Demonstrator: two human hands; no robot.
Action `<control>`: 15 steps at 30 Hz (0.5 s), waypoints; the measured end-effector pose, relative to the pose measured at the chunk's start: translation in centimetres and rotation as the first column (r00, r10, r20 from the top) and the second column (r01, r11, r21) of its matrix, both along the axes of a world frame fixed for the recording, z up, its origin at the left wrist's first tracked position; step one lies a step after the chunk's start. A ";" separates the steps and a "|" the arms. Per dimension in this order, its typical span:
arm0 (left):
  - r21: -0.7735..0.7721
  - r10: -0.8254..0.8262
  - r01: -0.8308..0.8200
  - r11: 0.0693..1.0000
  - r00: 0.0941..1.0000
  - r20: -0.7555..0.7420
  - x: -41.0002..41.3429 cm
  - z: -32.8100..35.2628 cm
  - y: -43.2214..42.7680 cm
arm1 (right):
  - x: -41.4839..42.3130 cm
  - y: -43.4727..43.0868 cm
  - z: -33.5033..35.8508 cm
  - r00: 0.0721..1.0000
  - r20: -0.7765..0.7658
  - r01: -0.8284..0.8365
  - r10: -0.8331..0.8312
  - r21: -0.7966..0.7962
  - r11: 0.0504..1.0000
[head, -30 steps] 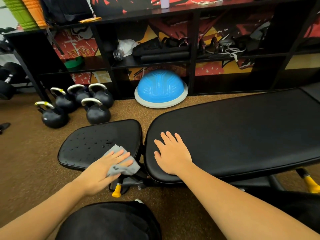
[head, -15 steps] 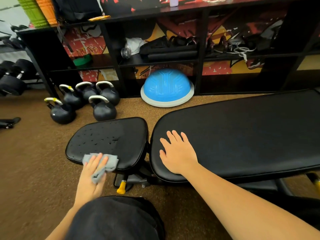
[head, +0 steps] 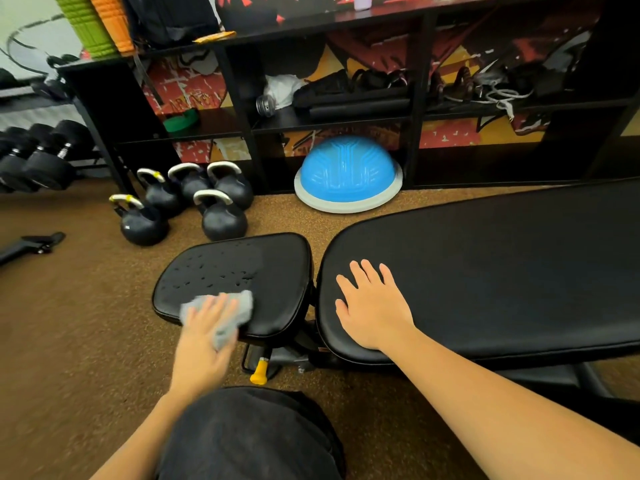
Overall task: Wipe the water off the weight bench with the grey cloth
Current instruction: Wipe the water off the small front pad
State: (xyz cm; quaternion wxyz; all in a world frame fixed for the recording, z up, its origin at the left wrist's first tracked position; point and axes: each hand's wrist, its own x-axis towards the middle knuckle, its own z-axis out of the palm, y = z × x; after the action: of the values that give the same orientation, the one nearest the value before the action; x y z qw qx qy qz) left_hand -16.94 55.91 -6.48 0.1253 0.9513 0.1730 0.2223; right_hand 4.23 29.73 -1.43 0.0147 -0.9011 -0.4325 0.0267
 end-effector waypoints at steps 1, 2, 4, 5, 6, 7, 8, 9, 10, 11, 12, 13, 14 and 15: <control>0.082 -0.134 0.135 0.987 0.991 -0.021 0.1 -0.4 -0.5 | 0.0 0.0 0.0 1.000 0.001 -0.001 0.001 -0.002 1.000; 0.106 -0.184 0.184 0.977 0.983 -0.013 0.1 -0.5 -0.7 | 0.0 0.0 0.0 1.000 0.000 -0.002 0.002 -0.003 1.000; -0.039 -0.051 0.054 0.998 0.997 0.064 -0.2 -0.3 -0.2 | 0.0 0.0 0.1 1.000 -0.005 -0.001 0.001 -0.005 1.000; -0.138 0.063 -0.049 0.989 0.993 0.098 -0.4 -0.3 0.3 | 0.0 0.1 0.1 1.000 -0.008 0.000 0.000 -0.005 1.000; -0.211 0.167 -0.140 0.967 0.979 0.119 -0.5 -0.4 1.0 | 0.0 0.1 0.2 1.000 -0.009 0.000 0.000 -0.006 1.000; -0.259 0.248 -0.210 0.943 0.961 0.123 -0.6 -0.5 1.7 | -0.1 0.1 0.2 1.000 -0.010 -0.001 0.000 -0.007 1.000; -0.307 0.311 -0.263 0.915 0.942 0.121 -0.4 -0.5 2.4 | -0.1 0.2 0.2 1.000 -0.011 -0.001 0.000 -0.010 1.000; -0.359 0.368 -0.305 0.882 0.922 0.119 -0.1 -0.5 3.2 | -0.1 0.2 0.1 1.000 -0.011 0.000 0.000 -0.013 1.000; -0.406 0.421 -0.345 0.846 0.900 0.114 0.2 -0.5 4.0 | -0.2 0.1 0.1 1.000 -0.011 0.001 -0.001 -0.015 1.000; -0.442 0.470 -0.385 0.810 0.877 0.098 0.6 -0.4 4.7 | -0.2 0.1 0.1 1.000 -0.013 0.002 -0.002 -0.016 1.000; -0.455 0.502 -0.414 0.788 0.860 0.087 1.1 -0.1 5.5 | -0.2 0.2 0.1 1.000 -0.017 0.004 -0.005 -0.017 1.000; -0.462 0.521 -0.434 0.774 0.850 0.075 1.6 0.2 6.2 | -0.1 0.2 0.1 1.000 -0.020 0.006 -0.007 -0.017 1.000; -0.483 0.542 -0.450 0.751 0.838 0.062 2.0 0.8 6.8 | -0.1 0.3 0.1 1.000 -0.020 0.008 -0.008 -0.016 1.000; -0.516 0.573 -0.476 0.712 0.819 0.035 2.5 1.5 7.4 | -0.1 0.3 0.1 1.000 -0.019 0.010 -0.010 -0.015 1.000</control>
State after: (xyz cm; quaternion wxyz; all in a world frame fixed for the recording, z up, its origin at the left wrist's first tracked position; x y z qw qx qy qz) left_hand -14.43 63.28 -5.00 0.3069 0.7733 0.4738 0.2887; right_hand 4.11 30.07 -1.37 0.0122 -0.9031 -0.4276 0.0384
